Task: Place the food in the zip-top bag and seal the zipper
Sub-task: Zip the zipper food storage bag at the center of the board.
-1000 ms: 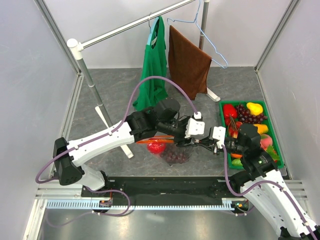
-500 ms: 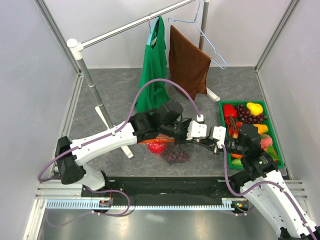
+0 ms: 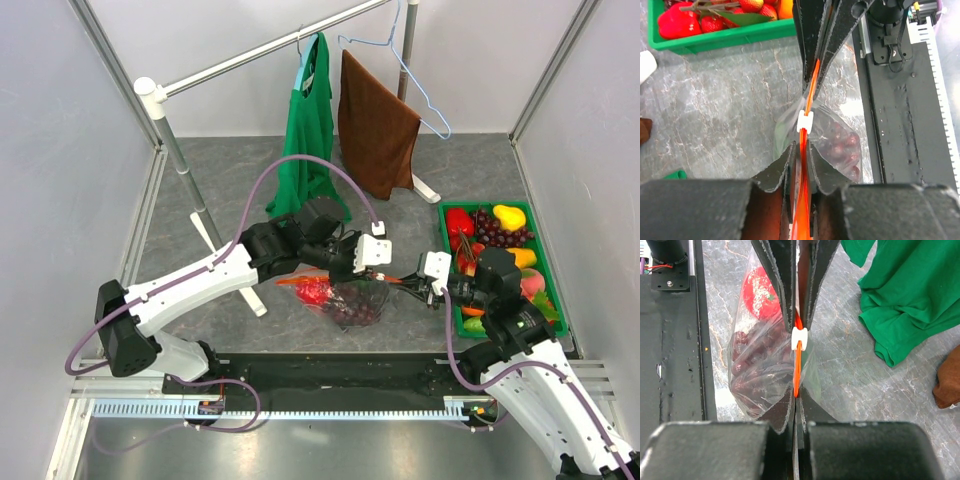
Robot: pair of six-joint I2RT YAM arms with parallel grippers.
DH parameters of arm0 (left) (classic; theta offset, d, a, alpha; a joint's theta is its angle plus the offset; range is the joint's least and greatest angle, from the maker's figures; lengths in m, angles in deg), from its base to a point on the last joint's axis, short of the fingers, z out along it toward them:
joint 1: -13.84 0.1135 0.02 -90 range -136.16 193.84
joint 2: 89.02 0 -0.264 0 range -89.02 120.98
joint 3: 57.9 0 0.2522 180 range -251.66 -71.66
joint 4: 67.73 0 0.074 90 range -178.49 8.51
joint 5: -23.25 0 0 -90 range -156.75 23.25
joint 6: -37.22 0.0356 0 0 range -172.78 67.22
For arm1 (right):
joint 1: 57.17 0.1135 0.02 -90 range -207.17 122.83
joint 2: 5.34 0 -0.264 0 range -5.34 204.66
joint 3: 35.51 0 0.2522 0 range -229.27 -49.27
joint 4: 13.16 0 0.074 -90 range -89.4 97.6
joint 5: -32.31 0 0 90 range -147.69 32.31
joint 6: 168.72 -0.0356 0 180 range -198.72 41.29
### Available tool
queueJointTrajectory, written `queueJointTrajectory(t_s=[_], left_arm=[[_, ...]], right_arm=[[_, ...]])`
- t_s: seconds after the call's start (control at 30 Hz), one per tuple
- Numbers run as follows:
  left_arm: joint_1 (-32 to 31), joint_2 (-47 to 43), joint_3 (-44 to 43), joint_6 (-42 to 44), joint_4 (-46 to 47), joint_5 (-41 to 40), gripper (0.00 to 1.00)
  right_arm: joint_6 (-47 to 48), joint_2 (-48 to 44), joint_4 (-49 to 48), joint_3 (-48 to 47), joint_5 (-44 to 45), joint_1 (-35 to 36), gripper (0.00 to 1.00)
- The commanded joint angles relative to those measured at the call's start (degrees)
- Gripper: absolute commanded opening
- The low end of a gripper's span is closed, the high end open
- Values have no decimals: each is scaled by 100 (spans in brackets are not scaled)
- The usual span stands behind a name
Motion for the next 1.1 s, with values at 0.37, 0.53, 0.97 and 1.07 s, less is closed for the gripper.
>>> queueJointTrajectory(t_s=[0.37,0.53,0.97,1.07], left_arm=[[373,-620,131,-119,-207,55,49],[48,-111,-229,-191,57,125,57],[-208,338,-450,-199,532,125,48],[-208,312,-414,-199,532,90,35]], right_arm=[[158,-64,-60,-190,83,-2,0],[132,-38,-60,-225,118,-2,0],[184,-3,-34,-304,136,-2,0],[202,-12,-16,-296,136,-2,0]])
